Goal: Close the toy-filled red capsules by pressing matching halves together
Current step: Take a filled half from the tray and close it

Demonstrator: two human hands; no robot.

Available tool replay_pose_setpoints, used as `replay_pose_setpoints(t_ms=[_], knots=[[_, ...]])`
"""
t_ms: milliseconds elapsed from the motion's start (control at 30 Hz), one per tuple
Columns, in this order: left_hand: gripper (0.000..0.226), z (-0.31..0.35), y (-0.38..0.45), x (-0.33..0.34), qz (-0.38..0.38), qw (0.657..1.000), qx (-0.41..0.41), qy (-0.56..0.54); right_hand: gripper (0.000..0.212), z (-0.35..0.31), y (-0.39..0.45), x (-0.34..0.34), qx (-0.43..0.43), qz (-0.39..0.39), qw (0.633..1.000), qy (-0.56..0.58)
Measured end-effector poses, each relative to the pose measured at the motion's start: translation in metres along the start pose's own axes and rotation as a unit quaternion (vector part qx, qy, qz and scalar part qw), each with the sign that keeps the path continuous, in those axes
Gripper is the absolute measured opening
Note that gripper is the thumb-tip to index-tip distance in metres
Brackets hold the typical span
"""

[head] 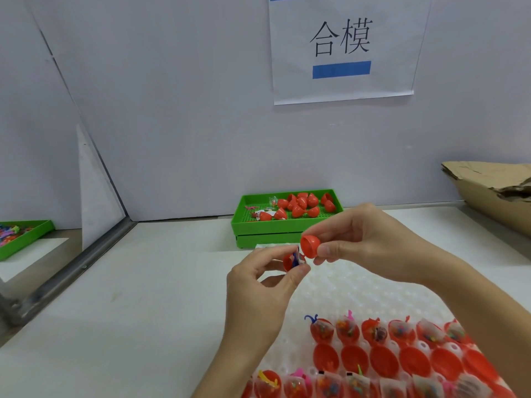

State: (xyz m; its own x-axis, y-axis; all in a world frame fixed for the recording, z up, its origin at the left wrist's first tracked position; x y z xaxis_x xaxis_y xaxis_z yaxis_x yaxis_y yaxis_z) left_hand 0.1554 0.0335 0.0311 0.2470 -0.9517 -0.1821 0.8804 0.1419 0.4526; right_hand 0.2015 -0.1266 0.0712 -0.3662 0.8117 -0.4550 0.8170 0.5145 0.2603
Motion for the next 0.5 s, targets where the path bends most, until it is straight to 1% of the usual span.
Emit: replay_pose_setpoints(t_ms=[133,233,333,400,500], knots=[[0.028,0.0001,-0.0013,0.0,0.007,0.999,0.017,0.034,0.022,-0.004,-0.0015,0.0053,-0.009,-0.001,1.0,-0.029],[0.034,0.0005,-0.0019,-0.0009,0.023,0.998,0.027,0.053,0.023,-0.0042,-0.0007,0.008,-0.001,0.01,0.997,-0.081],[0.029,0.0026,-0.0015,-0.0008,0.028,0.996,0.047,0.074,0.024,-0.0067,-0.0004,0.0092,-0.005,0.015,0.991,-0.13],[0.022,0.0057,-0.002,-0.0006,0.026,0.993,0.071,0.096,0.024,-0.0079,-0.0008,0.0092,-0.01,0.015,0.991,-0.131],[0.026,0.0093,-0.0025,-0.0019,0.024,0.992,0.09,0.088,0.023,-0.0078,-0.001,0.0078,-0.014,0.016,0.994,-0.109]])
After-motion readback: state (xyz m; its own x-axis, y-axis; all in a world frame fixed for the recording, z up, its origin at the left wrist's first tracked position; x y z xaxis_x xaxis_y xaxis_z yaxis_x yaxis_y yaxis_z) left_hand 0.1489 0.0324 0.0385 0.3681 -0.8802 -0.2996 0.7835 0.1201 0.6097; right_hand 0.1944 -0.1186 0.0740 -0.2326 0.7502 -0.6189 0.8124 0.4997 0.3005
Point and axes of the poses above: each hand's wrist, its own y-axis towards the middle knuckle, its own x-axis out of the palm, z = x × y, the point moved 7 cm from there along y, towards the middle knuckle, and after that the axes turned 3 degrees about y, right-handed, at the moved point
